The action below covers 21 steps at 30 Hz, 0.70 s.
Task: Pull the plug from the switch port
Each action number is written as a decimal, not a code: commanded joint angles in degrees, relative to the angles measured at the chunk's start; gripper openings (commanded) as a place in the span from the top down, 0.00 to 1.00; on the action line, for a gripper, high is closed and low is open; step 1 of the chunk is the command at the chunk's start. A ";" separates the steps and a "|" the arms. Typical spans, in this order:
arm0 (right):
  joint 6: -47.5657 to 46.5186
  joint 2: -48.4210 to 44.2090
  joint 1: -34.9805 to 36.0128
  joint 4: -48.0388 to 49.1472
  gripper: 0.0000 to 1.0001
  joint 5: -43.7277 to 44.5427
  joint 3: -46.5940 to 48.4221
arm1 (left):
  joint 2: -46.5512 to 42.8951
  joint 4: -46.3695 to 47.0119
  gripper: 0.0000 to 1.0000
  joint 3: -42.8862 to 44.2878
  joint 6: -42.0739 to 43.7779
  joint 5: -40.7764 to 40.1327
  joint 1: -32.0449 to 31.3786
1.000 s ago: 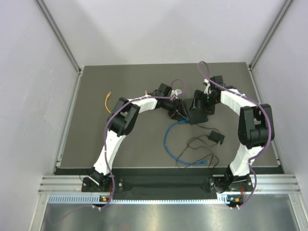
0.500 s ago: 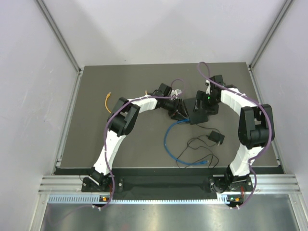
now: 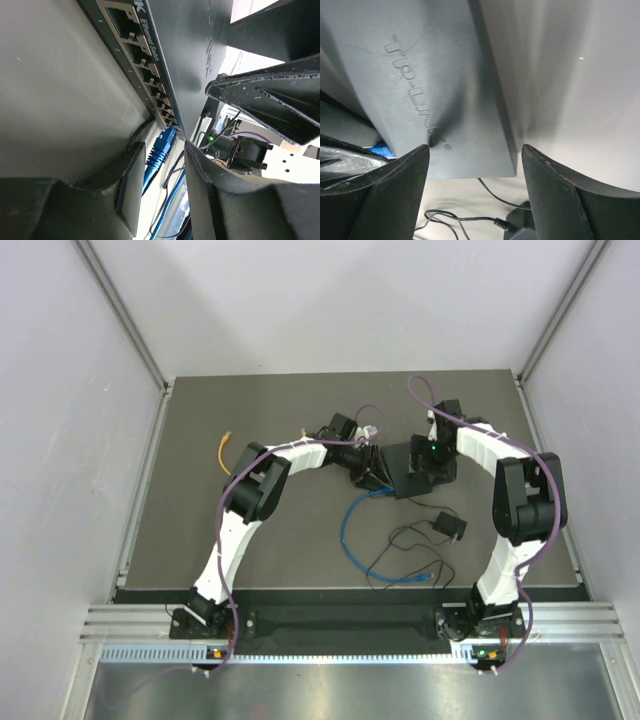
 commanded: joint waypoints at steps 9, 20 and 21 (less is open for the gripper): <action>1.52 0.92 -0.23 3.58 0.30 -7.55 -3.27 | -0.41 0.22 0.57 -0.03 1.03 -2.17 -0.34; 1.79 1.01 0.04 3.41 0.31 -7.81 -2.65 | 0.20 -1.80 0.61 0.76 2.88 -2.87 -1.05; 1.79 1.01 0.12 3.41 0.31 -7.81 -2.65 | 0.20 -2.15 0.61 1.03 2.96 -3.13 -1.05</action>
